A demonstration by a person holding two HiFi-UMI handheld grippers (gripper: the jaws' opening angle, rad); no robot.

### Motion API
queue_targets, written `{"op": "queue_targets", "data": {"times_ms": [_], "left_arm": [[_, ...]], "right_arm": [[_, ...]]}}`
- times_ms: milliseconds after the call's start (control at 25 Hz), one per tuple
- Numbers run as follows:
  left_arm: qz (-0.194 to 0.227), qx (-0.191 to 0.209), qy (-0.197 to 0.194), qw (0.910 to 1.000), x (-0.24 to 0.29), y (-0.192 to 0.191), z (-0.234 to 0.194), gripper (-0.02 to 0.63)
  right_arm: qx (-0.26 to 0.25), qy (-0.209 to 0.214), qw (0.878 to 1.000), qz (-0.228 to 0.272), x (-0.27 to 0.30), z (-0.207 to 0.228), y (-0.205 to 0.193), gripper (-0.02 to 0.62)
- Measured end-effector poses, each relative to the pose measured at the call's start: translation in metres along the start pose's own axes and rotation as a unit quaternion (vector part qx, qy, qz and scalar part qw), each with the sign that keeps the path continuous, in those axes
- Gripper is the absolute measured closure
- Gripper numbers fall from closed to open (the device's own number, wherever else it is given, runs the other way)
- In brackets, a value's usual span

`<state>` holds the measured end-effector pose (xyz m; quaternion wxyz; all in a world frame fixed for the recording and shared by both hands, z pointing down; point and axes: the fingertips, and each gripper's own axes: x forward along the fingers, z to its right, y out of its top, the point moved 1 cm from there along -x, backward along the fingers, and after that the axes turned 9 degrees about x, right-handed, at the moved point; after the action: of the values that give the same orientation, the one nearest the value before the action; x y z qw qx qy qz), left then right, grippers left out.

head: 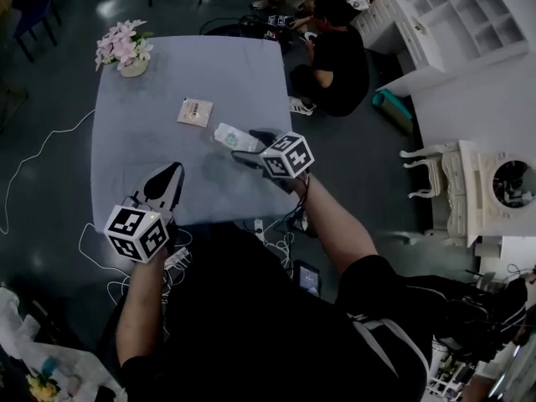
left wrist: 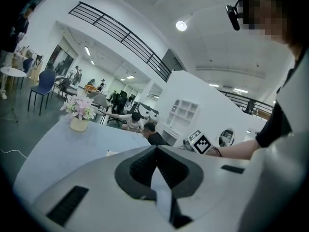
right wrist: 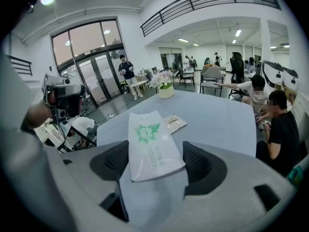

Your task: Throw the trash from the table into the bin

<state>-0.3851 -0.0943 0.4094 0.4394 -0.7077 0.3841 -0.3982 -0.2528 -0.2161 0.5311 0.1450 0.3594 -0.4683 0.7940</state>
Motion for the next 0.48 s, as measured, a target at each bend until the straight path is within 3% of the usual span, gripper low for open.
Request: {"op": "queue_targets", "data": {"times_ms": [480], "left_arm": [[0.011,0.022,-0.061,0.9978,-0.038,0.001,0.052,0.592]], "right_arm": [[0.023,-0.025,0.998,0.055,-0.064,-0.071,-0.026,0.250]]}}
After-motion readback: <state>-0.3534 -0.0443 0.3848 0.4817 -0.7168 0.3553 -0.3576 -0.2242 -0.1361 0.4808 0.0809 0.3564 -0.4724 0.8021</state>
